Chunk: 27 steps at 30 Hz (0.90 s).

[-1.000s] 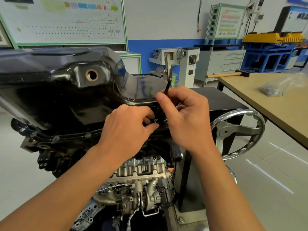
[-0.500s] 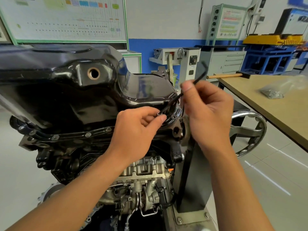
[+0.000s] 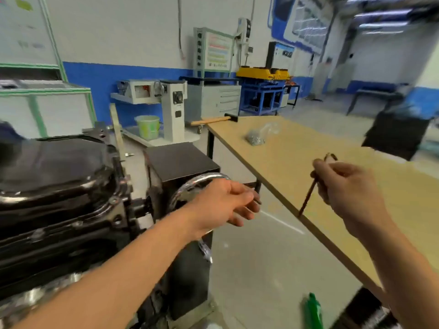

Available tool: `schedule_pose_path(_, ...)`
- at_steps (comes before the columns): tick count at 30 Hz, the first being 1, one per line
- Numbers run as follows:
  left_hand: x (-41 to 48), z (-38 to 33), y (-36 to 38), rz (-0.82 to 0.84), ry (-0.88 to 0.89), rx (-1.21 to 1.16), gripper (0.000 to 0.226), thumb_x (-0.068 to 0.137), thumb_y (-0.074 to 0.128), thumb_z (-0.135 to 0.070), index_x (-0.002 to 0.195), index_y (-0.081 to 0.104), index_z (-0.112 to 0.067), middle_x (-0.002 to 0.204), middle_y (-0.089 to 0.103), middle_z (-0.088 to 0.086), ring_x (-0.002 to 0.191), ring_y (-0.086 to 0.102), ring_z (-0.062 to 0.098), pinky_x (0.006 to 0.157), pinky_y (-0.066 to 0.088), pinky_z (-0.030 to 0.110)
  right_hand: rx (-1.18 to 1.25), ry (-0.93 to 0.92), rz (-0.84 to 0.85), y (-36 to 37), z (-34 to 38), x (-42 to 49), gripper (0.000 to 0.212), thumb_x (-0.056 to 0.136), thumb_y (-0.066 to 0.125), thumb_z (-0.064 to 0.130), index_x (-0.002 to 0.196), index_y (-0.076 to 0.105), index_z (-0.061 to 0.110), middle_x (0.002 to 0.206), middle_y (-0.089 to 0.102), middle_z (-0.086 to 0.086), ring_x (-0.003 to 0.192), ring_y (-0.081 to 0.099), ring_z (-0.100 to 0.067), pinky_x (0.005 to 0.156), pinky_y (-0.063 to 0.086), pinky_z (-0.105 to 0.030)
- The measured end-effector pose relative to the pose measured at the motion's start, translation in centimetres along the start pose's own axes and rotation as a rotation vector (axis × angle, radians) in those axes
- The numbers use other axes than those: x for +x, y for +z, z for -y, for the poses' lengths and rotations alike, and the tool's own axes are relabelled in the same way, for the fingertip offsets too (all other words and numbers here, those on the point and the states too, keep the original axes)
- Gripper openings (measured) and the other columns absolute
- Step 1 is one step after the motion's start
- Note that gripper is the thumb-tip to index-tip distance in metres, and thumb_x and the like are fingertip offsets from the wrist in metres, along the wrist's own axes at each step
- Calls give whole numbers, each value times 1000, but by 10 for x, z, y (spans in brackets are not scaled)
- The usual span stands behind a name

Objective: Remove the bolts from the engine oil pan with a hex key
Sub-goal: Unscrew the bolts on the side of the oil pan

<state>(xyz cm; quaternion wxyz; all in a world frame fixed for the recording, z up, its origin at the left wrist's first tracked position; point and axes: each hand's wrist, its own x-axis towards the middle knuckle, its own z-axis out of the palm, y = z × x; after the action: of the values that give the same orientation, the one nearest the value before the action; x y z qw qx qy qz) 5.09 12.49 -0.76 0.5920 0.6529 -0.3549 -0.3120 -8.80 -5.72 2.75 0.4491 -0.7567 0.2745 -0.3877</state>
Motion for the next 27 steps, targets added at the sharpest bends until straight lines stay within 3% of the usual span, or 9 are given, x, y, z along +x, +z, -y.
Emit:
schedule_pose_path(4, 88, 1, 95, 37, 25, 375, 19, 100, 53, -15, 90, 69, -16, 93, 73, 9, 80, 68, 24, 73, 59, 43, -624, 95, 58, -74, -51, 37, 47, 96, 63, 38, 57, 61, 12, 47, 51, 3, 44, 46, -11, 43, 32, -27)
schedule_pose_path(8, 157, 8, 169, 60, 67, 606, 23, 98, 53, -14, 95, 74, -8, 94, 74, 8, 88, 68, 25, 74, 54, 34, -884, 199, 140, -109, -112, 54, 52, 96, 60, 36, 53, 45, 11, 52, 44, -3, 54, 45, -22, 46, 28, -33)
schedule_pose_path(11, 189, 26, 199, 46, 88, 819, 22, 95, 59, -22, 105, 73, -9, 109, 72, 10, 103, 67, 28, 83, 52, 30, -850, 250, 133, -107, -143, 64, 49, 93, 64, 39, 57, 48, 11, 55, 47, -4, 53, 43, -20, 45, 29, -31)
schedule_pose_path(17, 212, 50, 210, -127, 181, 968, 31, 95, 61, -36, 115, 64, -14, 111, 68, 11, 100, 65, 32, 82, 54, 39, -891, 136, 55, -81, -163, 82, 46, 90, 66, 48, 69, 68, 8, 69, 65, -8, 64, 60, -25, 54, 42, -30)
schedule_pose_path(20, 201, 54, 209, -174, 224, 813, 44, 98, 55, -34, 136, 49, -14, 117, 65, 14, 108, 62, 35, 86, 50, 42, -903, 132, 1, -80, -169, 87, 43, 91, 64, 47, 71, 68, 9, 73, 66, -10, 70, 62, -29, 58, 43, -32)
schedule_pose_path(23, 173, 47, 185, -182, 136, 567, 50, 99, 48, -19, 147, 38, -15, 119, 64, 10, 111, 61, 27, 90, 50, 36, -808, 124, -38, -79, -160, 88, 46, 97, 57, 42, 69, 66, 7, 75, 67, -16, 71, 61, -34, 59, 41, -34)
schedule_pose_path(27, 90, 14, 109, -144, 198, 587, 55, 99, 49, -16, 151, 30, -17, 110, 62, -6, 102, 61, 15, 88, 48, 27, -524, 42, -105, -59, -98, 80, 67, 104, 38, 49, 61, 62, 4, 63, 64, -13, 61, 60, -31, 61, 47, -38)
